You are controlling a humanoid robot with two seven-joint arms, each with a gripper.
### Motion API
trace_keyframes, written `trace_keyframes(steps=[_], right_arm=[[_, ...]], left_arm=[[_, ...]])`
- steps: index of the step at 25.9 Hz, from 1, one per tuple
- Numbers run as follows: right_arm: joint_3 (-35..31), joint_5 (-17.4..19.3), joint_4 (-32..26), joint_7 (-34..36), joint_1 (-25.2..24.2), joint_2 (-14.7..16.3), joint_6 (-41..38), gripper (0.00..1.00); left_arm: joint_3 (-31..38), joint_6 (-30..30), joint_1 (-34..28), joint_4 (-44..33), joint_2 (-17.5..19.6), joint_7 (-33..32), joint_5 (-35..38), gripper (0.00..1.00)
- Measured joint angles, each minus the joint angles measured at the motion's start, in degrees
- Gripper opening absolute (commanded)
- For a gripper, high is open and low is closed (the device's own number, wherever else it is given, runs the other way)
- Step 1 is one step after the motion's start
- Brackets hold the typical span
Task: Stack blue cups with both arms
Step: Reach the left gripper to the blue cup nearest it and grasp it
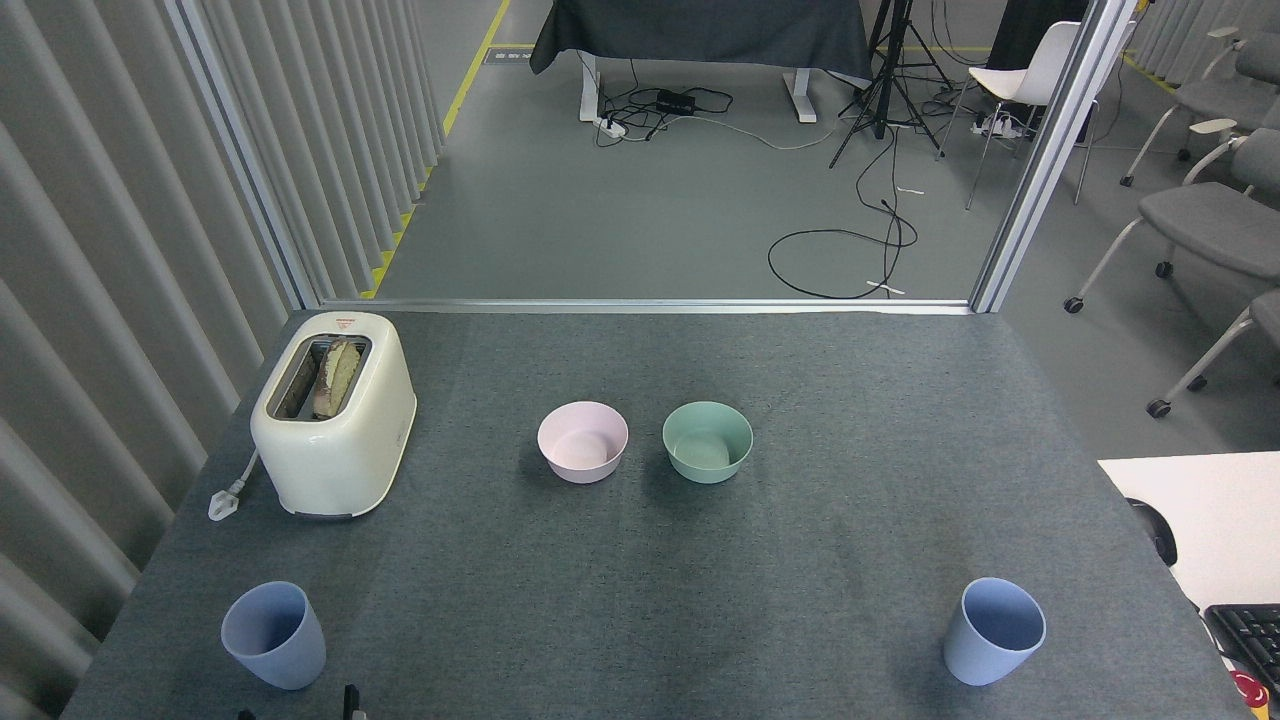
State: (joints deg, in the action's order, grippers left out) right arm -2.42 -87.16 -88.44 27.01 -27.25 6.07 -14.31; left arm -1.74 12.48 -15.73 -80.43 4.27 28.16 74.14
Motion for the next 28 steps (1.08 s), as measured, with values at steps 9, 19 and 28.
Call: trace_keyframes(steps=[9, 19, 28], right_arm=[[0.1, 0.0, 0.1, 0.0, 0.0, 0.0, 0.1, 1.0], [0.1, 0.0, 0.2, 0.1, 0.0, 0.0, 0.1, 1.0], [0.1, 0.0, 0.3, 0.0, 0.0, 0.0, 0.1, 1.0]], left_arm=[[0.4, 0.7, 3.2, 3.4, 0.2, 0.0, -2.6, 1.0], [0.6, 0.8, 7.2, 8.2, 0.6, 0.0, -2.8, 1.0], [0.8, 0.9, 11.3, 13.1, 0.7, 0.1, -2.9, 1.0]])
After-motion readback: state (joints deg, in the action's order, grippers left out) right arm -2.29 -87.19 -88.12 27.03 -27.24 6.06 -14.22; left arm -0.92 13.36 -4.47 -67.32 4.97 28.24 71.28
